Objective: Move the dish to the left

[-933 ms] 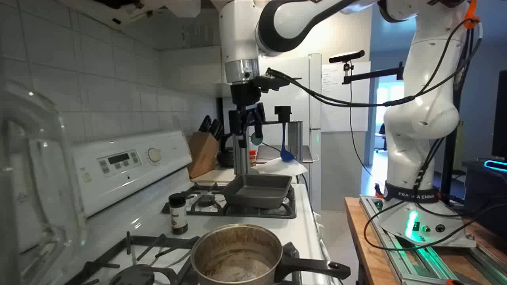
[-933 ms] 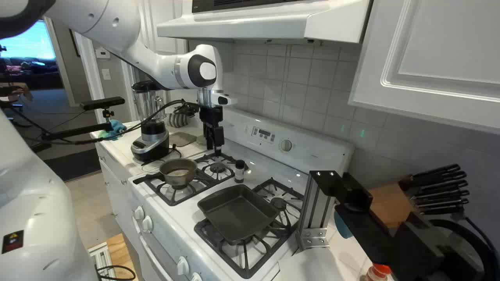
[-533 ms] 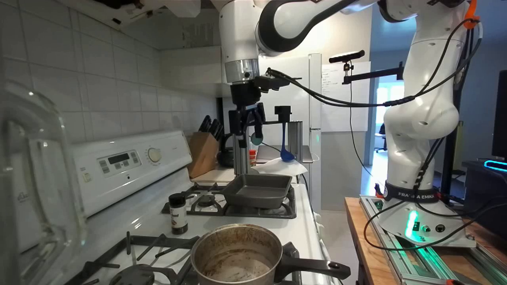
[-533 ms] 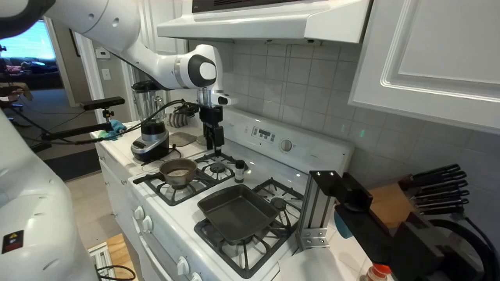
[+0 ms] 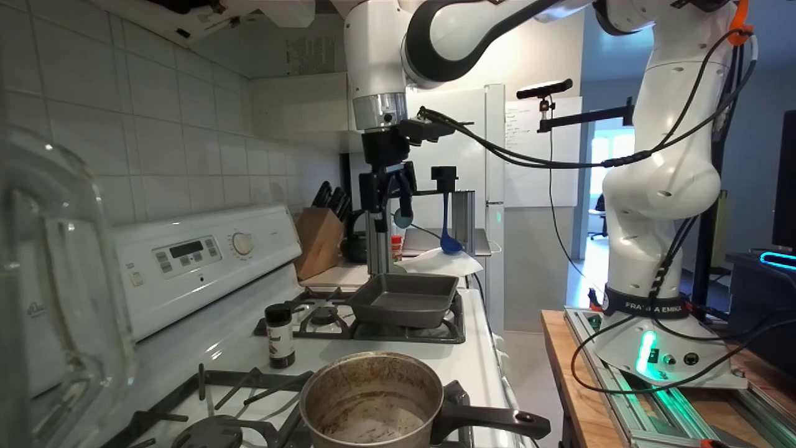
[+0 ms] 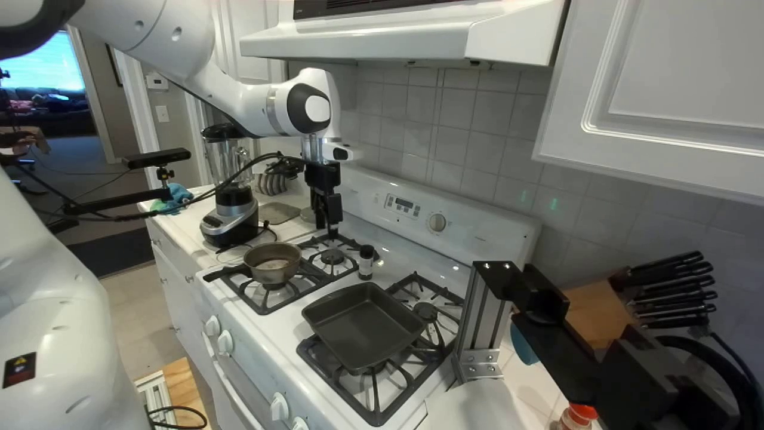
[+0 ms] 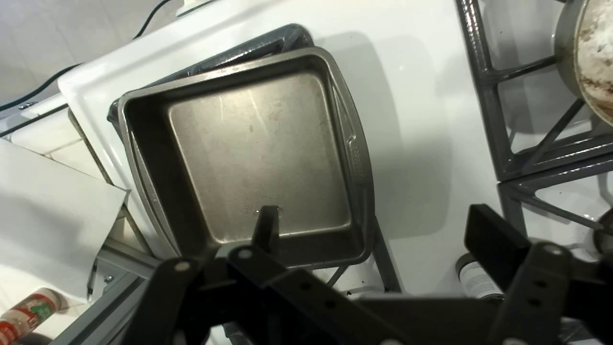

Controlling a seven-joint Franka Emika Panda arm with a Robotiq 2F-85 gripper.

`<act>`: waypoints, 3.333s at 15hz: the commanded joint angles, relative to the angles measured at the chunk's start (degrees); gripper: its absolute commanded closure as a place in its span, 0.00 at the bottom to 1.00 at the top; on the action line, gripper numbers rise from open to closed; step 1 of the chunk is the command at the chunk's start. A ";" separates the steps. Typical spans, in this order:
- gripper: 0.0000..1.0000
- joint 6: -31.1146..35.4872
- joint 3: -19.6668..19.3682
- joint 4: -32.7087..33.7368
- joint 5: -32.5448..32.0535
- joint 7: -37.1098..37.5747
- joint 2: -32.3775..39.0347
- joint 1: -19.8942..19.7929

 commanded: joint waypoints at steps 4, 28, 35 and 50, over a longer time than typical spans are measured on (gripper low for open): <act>0.00 -0.15 -2.56 0.09 -0.52 0.42 0.21 2.70; 0.00 5.93 -19.86 -2.11 9.99 -42.61 4.80 -0.22; 0.00 5.74 -26.41 -4.55 11.85 -59.48 5.51 -4.14; 0.00 11.78 -28.97 -9.92 17.41 -63.38 7.38 -6.16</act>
